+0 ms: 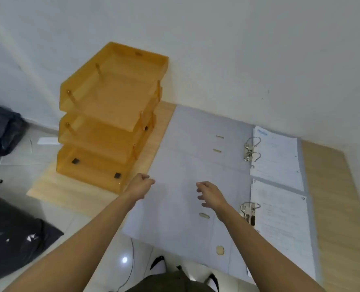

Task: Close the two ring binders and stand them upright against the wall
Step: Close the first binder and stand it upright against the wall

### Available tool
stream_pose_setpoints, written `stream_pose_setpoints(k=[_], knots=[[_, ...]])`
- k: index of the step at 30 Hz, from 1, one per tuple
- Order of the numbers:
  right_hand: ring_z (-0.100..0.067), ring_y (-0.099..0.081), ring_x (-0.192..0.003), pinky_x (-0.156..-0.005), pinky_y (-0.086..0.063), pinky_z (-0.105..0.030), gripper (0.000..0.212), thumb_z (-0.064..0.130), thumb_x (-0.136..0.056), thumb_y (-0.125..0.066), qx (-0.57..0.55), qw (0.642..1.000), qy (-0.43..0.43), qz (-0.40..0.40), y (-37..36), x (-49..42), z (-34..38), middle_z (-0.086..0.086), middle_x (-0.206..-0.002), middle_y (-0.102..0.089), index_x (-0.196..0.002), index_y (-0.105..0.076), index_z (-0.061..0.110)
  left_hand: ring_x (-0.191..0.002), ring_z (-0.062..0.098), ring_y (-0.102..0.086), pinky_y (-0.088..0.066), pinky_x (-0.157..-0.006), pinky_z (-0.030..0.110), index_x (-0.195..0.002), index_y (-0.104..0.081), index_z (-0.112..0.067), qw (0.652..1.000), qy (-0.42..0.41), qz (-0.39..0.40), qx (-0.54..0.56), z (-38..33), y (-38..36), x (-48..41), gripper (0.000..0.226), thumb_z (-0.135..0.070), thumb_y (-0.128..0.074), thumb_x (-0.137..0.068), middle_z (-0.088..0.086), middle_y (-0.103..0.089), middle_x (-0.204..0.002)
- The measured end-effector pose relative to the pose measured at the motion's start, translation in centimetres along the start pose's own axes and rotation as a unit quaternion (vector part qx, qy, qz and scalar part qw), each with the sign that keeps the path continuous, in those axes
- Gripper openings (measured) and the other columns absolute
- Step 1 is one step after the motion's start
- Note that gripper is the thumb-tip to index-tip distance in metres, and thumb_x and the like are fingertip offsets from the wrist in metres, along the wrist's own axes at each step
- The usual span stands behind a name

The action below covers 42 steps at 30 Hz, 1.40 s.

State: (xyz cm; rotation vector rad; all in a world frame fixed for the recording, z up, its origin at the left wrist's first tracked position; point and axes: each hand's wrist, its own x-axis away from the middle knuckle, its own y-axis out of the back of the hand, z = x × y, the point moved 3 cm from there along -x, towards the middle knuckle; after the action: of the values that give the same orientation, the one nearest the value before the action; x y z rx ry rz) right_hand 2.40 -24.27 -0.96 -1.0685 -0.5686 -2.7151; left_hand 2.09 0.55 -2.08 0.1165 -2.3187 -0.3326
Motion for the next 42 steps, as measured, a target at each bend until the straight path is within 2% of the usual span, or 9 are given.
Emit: stream_pose_setpoints(k=[7, 15, 18, 23, 27, 32, 37, 40, 42], knots=[[-0.036, -0.06, -0.128, -0.107, -0.051, -0.051, 0.014, 0.043, -0.099, -0.048, 0.008, 0.998, -0.058, -0.001, -1.6, 0.0, -0.3, -0.013, -0.132, -0.063, -0.098, -0.059, 0.035, -0.141, 0.029, -0.042, -0.04, -0.106, 0.038, -0.155, -0.033, -0.006, 0.998, 0.035, 0.006, -0.051, 2.8, 0.6, -1.7, 0.064, -0.023, -0.056, -0.098, 0.01, -0.04, -0.157], [-0.023, -0.064, -0.112, -0.102, -0.055, -0.042, 0.026, 0.041, -0.101, -0.048, 0.006, 1.0, -0.023, -0.003, -1.6, 0.9, 0.9, -0.012, -0.13, -0.063, -0.123, -0.059, 0.033, -0.104, 0.025, -0.059, -0.047, -0.085, 0.033, -0.134, -0.055, -0.002, 0.999, -0.006, -0.04, -0.028, 1.5, 1.0, -2.1, 0.046, -0.023, -0.063, -0.093, 0.005, -0.062, -0.116], [-0.015, -0.061, -0.103, -0.1, -0.055, -0.04, 0.033, 0.041, -0.102, -0.048, -0.009, 1.0, 0.024, -0.007, -1.0, 1.7, 2.1, 0.0, -0.122, -0.061, -0.131, -0.059, 0.031, -0.112, 0.022, -0.068, -0.054, -0.097, 0.038, -0.134, -0.062, -0.012, 0.997, -0.073, 0.031, 0.017, -1.2, 0.7, -0.3, 0.043, -0.035, -0.062, -0.097, 0.005, -0.07, -0.129], [-0.014, -0.056, -0.122, -0.095, -0.052, -0.034, 0.037, 0.048, -0.103, -0.045, -0.06, 0.992, 0.114, -0.018, 0.9, 3.7, 6.0, 0.02, -0.122, -0.057, -0.134, -0.059, 0.035, -0.115, -0.004, -0.065, -0.053, -0.097, 0.027, -0.133, -0.059, -0.038, 0.971, -0.17, 0.167, 0.036, -8.2, -2.1, 5.1, 0.043, -0.056, -0.058, -0.094, -0.014, -0.062, -0.14], [-0.01, -0.054, -0.125, -0.092, -0.048, -0.03, 0.038, 0.053, -0.104, -0.038, -0.092, 0.979, 0.177, -0.032, 3.1, 5.4, 8.4, 0.025, -0.125, -0.055, -0.134, -0.057, 0.042, -0.153, 0.014, -0.027, -0.021, -0.126, 0.047, -0.159, -0.03, -0.029, 0.961, -0.191, 0.196, 0.038, -11.9, -5.7, 7.9, 0.084, -0.074, -0.042, -0.09, -0.01, -0.029, -0.166], [-0.011, -0.056, -0.129, -0.099, -0.052, -0.033, 0.044, 0.052, -0.104, -0.038, -0.121, 0.969, 0.206, -0.055, 6.5, 7.6, 8.2, 0.017, -0.139, -0.055, -0.143, -0.055, 0.039, -0.153, 0.018, -0.029, -0.021, -0.125, 0.049, -0.156, -0.038, -0.032, 0.954, -0.214, 0.198, 0.077, -13.7, -11.5, 10.2, 0.085, -0.081, -0.026, -0.087, -0.001, -0.036, -0.164], [0.002, -0.06, -0.114, -0.081, -0.057, -0.023, 0.034, 0.052, -0.104, -0.04, -0.168, 0.961, 0.208, -0.076, 9.9, 9.8, 6.0, 0.027, -0.126, -0.058, -0.136, -0.052, 0.05, -0.15, 0.011, -0.031, -0.025, -0.123, 0.053, -0.154, -0.037, -0.043, 0.936, -0.194, 0.274, 0.104, -12.3, -17.9, 11.8, 0.073, -0.079, -0.021, -0.092, -0.013, -0.038, -0.161], [-0.01, -0.055, -0.133, -0.105, -0.053, -0.044, 0.044, 0.055, -0.102, -0.044, -0.197, 0.959, 0.184, -0.087, 12.4, 10.8, 3.9, 0.019, -0.147, -0.054, -0.145, -0.046, 0.047, -0.134, -0.003, -0.039, -0.024, -0.118, 0.047, -0.156, -0.022, -0.051, 0.941, -0.155, 0.299, 0.026, -10.0, -21.5, 12.0, 0.071, -0.08, -0.016, -0.091, -0.028, -0.033, -0.15], [-0.018, -0.05, -0.141, -0.116, -0.041, -0.054, 0.057, 0.056, -0.099, -0.049, -0.203, 0.961, 0.166, -0.087, 14.1, 11.3, 2.6, 0.012, -0.155, -0.051, -0.153, -0.041, 0.04, -0.145, 0.004, -0.031, -0.018, -0.122, 0.046, -0.16, -0.004, -0.046, 0.949, -0.147, 0.277, -0.02, -8.6, -23.3, 11.5, 0.074, -0.076, -0.014, -0.093, -0.02, -0.022, -0.161]])
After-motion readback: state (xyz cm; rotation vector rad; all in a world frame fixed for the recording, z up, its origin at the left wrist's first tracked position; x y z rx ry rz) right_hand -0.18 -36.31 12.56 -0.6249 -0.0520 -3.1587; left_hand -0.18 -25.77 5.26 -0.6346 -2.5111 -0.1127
